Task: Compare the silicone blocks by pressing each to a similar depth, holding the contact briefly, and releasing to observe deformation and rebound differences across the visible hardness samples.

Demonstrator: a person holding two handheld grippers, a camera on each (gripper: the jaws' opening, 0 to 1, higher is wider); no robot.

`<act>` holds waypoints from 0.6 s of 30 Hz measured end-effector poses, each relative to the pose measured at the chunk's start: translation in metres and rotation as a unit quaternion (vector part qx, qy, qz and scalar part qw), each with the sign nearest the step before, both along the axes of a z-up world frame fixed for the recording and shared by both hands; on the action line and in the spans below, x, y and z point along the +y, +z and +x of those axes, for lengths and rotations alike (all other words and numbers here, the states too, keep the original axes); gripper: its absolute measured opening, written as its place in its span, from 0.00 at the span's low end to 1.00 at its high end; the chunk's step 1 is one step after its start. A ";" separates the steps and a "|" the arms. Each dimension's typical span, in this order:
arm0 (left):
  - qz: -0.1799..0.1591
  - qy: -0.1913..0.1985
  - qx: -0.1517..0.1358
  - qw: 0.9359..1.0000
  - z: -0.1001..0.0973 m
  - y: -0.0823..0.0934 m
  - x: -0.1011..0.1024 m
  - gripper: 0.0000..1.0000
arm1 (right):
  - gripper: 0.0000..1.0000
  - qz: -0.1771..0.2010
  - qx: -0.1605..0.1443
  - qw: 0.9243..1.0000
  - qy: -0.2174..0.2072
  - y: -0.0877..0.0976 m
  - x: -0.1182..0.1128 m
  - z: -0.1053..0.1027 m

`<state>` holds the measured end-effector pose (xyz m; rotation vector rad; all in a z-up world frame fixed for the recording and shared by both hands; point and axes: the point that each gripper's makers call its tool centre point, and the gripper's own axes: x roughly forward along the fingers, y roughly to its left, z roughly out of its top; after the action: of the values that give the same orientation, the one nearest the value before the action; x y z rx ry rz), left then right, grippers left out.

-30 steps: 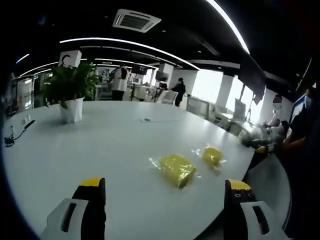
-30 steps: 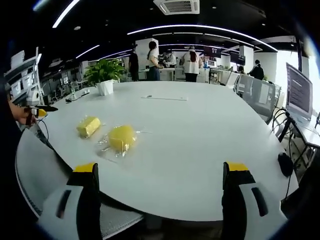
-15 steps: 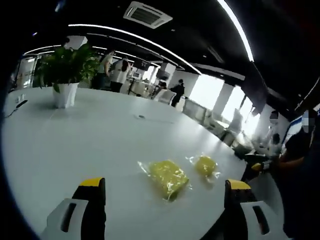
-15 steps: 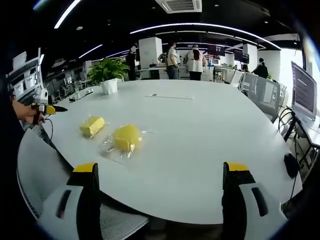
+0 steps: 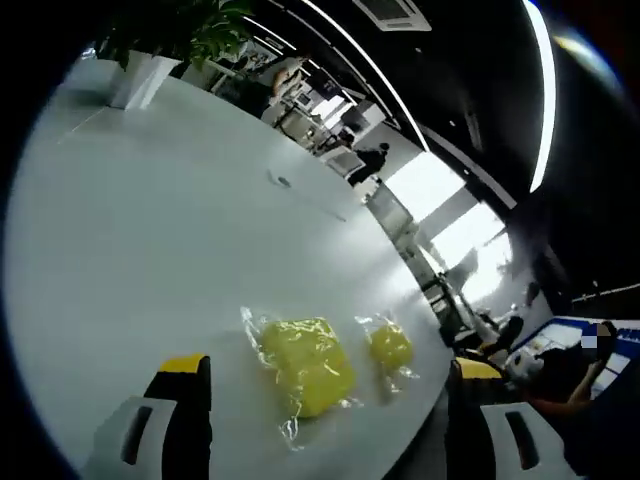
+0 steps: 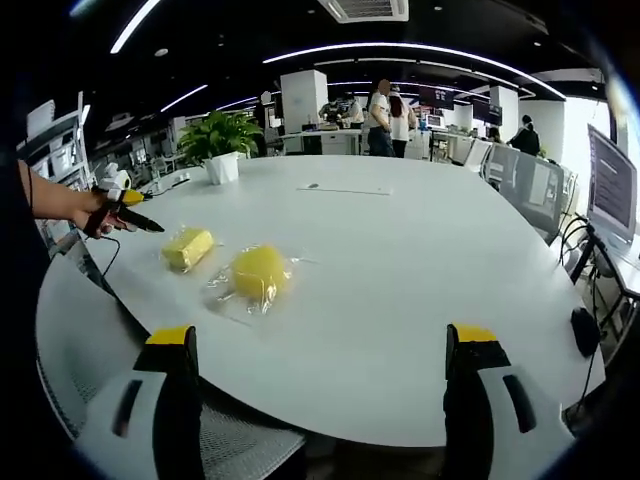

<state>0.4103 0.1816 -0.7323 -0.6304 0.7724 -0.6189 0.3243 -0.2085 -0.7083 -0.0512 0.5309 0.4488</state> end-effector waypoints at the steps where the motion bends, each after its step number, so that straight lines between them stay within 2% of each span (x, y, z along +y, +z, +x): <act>1: -0.008 0.000 0.004 1.000 0.002 -0.003 -0.002 1.00 | 0.96 -0.001 0.002 1.000 0.000 -0.001 0.000 0.000; 3: -0.040 0.016 0.032 0.999 0.006 -0.007 -0.009 1.00 | 0.96 0.000 0.004 1.000 0.001 -0.003 0.000 -0.002; 5: -0.036 0.019 0.028 0.999 0.009 -0.010 -0.008 1.00 | 0.96 -0.003 0.004 1.000 0.001 -0.004 0.000 -0.003; 8: -0.050 0.027 0.046 0.997 0.013 -0.020 -0.010 1.00 | 0.96 -0.001 0.006 1.000 -0.001 -0.004 0.000 -0.004; 9: -0.058 0.023 0.067 0.996 0.009 -0.023 -0.013 0.98 | 0.96 -0.001 0.007 1.000 -0.001 -0.005 -0.001 -0.005; 10: -0.059 0.023 0.049 0.997 0.013 -0.020 -0.012 0.96 | 0.96 -0.001 0.008 1.000 -0.001 -0.006 -0.001 -0.005; 11: -0.064 0.024 0.045 0.997 0.015 -0.018 -0.013 0.95 | 0.96 0.002 0.007 1.000 -0.002 -0.005 -0.001 -0.005; 13: -0.077 0.023 0.050 0.996 0.020 -0.017 -0.017 0.93 | 0.96 0.001 0.007 1.000 -0.002 -0.005 -0.001 -0.005; 14: -0.080 0.018 0.061 0.995 0.022 -0.020 -0.020 0.90 | 0.96 0.001 0.007 1.000 -0.002 -0.005 -0.002 -0.004; 18: -0.085 -0.004 0.083 0.993 0.018 -0.025 -0.032 0.78 | 0.96 0.000 0.007 1.000 -0.002 -0.006 -0.003 -0.003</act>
<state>0.4281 0.1499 -0.7568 -0.8428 0.8832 -0.6486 0.3211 -0.2113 -0.7141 -0.0466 0.5444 0.4459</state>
